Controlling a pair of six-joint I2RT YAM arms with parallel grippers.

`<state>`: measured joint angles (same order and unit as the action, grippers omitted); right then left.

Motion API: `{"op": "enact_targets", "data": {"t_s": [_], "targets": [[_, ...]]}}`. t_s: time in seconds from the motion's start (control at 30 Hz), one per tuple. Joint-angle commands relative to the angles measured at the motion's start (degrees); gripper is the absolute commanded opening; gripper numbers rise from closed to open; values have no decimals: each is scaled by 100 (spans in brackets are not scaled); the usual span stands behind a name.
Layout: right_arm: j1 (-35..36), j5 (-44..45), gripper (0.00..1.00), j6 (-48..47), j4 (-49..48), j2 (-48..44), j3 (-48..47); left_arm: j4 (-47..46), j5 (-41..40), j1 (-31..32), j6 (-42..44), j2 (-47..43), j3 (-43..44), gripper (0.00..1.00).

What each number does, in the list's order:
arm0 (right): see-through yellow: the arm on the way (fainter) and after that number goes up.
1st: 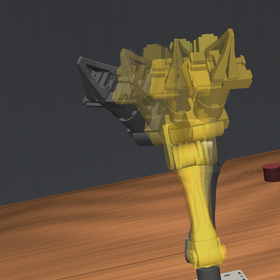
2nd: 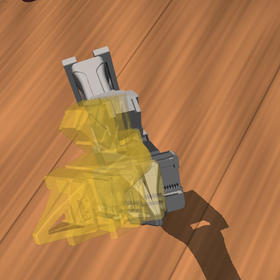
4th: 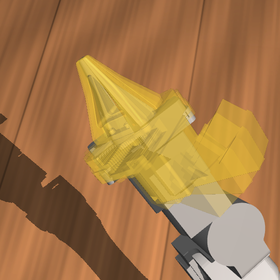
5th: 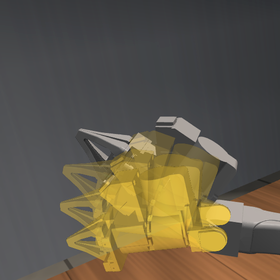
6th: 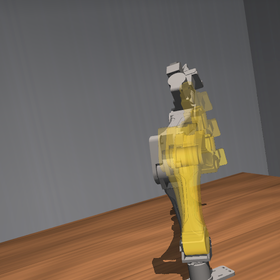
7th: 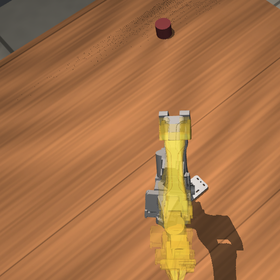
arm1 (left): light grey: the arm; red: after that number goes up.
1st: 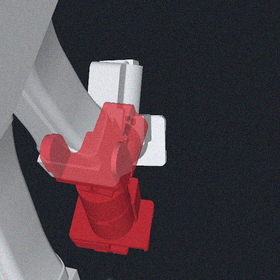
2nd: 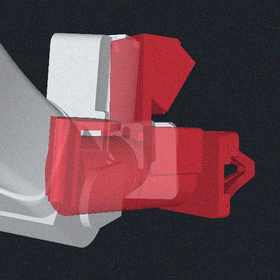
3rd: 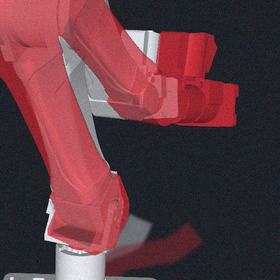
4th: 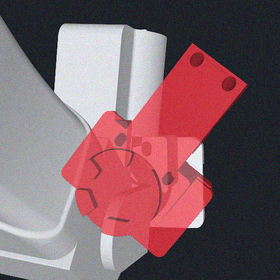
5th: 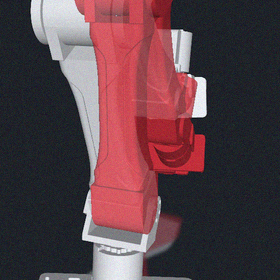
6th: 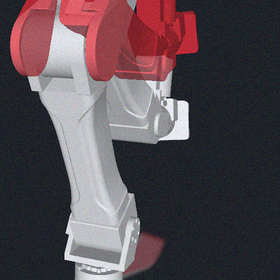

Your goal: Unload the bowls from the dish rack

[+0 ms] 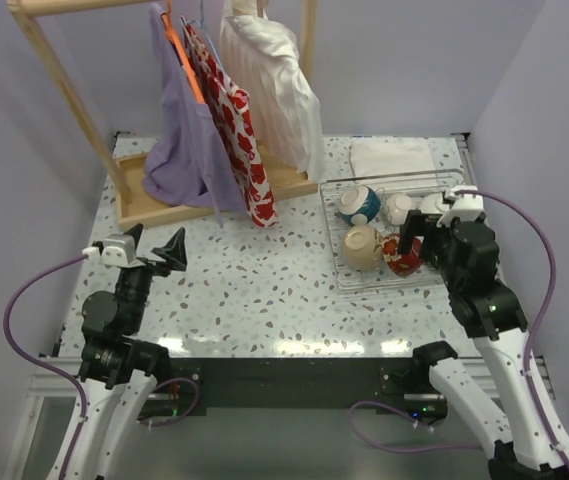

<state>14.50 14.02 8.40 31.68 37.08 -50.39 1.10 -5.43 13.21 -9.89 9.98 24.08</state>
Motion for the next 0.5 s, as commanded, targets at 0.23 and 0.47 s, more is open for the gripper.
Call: {"op": "enact_targets", "data": {"t_s": [0.23, 0.47], "targets": [[-26, 172, 99, 399, 1674, 2250, -1192, -462, -89, 120, 66, -233, -157, 100], [52, 249, 99, 258, 1719, 3041, -1149, -471, -72, 120, 57, -312, -166, 100]]}}
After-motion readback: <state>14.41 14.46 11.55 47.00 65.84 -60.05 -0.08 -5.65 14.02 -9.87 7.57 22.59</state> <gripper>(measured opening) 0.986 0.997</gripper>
